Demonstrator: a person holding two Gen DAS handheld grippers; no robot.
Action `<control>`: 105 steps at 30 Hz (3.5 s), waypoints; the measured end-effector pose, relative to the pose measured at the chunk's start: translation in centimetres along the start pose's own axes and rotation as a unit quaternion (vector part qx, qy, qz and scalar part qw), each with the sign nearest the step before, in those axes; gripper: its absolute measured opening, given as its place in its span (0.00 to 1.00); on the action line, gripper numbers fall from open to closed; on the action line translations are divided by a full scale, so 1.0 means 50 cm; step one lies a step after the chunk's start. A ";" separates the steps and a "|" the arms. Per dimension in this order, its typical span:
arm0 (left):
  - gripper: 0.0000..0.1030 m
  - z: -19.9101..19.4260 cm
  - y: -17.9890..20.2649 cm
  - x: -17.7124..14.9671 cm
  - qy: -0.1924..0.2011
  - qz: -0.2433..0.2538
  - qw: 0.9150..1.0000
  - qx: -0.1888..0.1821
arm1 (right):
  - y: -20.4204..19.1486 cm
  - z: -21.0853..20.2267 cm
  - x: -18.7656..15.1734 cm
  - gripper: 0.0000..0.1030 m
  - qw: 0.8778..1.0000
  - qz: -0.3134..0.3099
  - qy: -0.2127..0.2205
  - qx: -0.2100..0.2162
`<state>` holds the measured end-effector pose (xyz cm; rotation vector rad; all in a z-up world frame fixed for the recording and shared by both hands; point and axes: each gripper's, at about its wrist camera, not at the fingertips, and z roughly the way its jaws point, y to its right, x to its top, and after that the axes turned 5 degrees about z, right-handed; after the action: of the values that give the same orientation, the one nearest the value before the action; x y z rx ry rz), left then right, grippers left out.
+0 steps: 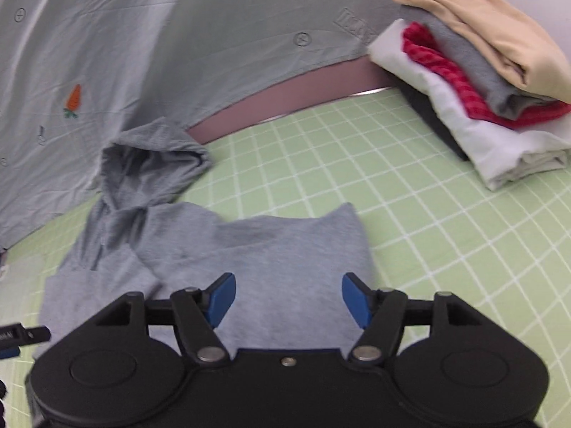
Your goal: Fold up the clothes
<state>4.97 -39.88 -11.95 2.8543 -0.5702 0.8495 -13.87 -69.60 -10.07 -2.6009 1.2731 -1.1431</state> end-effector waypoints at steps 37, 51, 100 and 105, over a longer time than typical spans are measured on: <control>0.08 -0.069 0.125 0.140 0.122 0.016 0.977 -0.171 | 0.024 0.032 -0.101 0.73 0.994 -0.083 -0.007 -0.074; 0.07 -0.139 -0.031 0.146 0.165 -0.106 0.971 -0.138 | 0.024 0.077 -0.050 0.78 0.981 -0.077 0.076 -0.163; 0.20 -0.040 -0.365 -0.018 0.052 -0.263 0.961 0.061 | -0.045 0.084 -0.087 0.82 0.975 -0.128 0.031 -0.177; 0.31 -0.012 -0.284 -0.009 0.037 -0.191 0.981 0.022 | -0.060 0.083 -0.087 0.82 0.975 -0.138 0.032 -0.169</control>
<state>9.76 -26.47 -11.68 2.8145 0.0094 0.8996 -10.98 -65.74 -14.74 -3.0966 1.2437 -1.1398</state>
